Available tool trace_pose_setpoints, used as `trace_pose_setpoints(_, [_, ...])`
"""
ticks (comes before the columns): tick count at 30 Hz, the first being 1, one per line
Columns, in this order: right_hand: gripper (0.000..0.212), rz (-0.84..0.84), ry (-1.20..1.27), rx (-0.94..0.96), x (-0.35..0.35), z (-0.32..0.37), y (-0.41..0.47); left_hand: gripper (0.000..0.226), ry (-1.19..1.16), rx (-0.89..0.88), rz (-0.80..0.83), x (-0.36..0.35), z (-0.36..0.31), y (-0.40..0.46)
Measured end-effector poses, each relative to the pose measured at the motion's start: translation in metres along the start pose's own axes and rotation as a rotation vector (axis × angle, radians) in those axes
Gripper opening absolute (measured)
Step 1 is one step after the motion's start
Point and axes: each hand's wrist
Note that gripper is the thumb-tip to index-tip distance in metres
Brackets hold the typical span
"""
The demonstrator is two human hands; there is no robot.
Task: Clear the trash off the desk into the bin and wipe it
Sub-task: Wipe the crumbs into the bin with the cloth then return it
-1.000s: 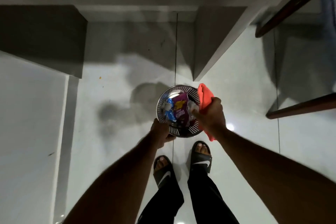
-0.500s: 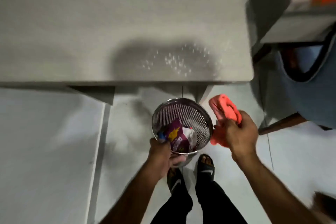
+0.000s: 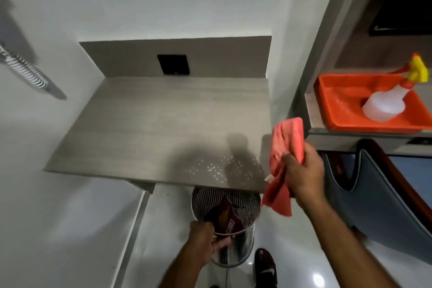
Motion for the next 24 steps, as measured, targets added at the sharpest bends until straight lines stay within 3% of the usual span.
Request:
trace_pose_setpoints(3, [0.035, 0.279, -0.460, 0.266, -0.026, -0.006, 0.048, 0.039, -0.005, -0.003, -0.027, -0.013, 0.000, -0.008])
trace_pose_setpoints(5, [0.033, 0.499, -0.682, 0.284, -0.048, -0.022, 0.067, 0.035, 0.007, -0.013, -0.029, -0.016, -0.003, -0.013])
trace_pose_setpoints(6, [0.037, 0.607, -0.906, 0.287, -0.061, -0.030, 0.068, 0.035, 0.007, -0.010, -0.020, -0.016, -0.004, -0.015])
trace_pose_setpoints(8, [0.048, 0.697, -1.267, 0.339, -0.085, -0.045, 0.054, 0.037, -0.030, -0.001, -0.003, -0.012, -0.003, -0.018])
trace_pose_setpoints(12, [0.046, 0.814, -1.258, 0.572, -0.113, -0.064, -0.046, 0.045, -0.025, 0.007, -0.017, 0.004, 0.001, -0.017])
trace_pose_setpoints(14, [0.052, 0.939, -1.149, 0.428, -0.119, -0.068, -0.090, 0.048, 0.009, 0.014, -0.027, 0.015, 0.001, -0.017])
trace_pose_setpoints(16, [0.061, 1.077, -1.023, 0.166, -0.119, -0.069, -0.111, 0.047, 0.043, 0.018, -0.024, 0.028, 0.002, -0.017])
trace_pose_setpoints(18, [0.050, 0.957, -0.747, 0.123, -0.117, -0.054, -0.109, 0.042, 0.098, -0.006, 0.015, 0.040, 0.004, -0.018])
trace_pose_setpoints(21, [0.036, 0.529, -0.392, 0.339, -0.119, -0.008, -0.073, 0.048, 0.117, -0.005, -0.033, 0.058, -0.002, -0.020])
trace_pose_setpoints(23, [0.024, 0.280, -0.467, 0.476, -0.129, 0.016, -0.024, 0.053, 0.096, 0.018, -0.045, 0.066, -0.011, -0.023])
trace_pose_setpoints(24, [0.024, 0.257, -0.609, 0.488, -0.140, 0.023, 0.004, 0.051, 0.077, 0.025, -0.027, 0.072, -0.013, -0.023])
Point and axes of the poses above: each hand's wrist, its own y-axis towards the middle knuckle, its own x-axis out of the back of the hand, z = x × y, and after that the axes turned 8 degrees about z, right-handed
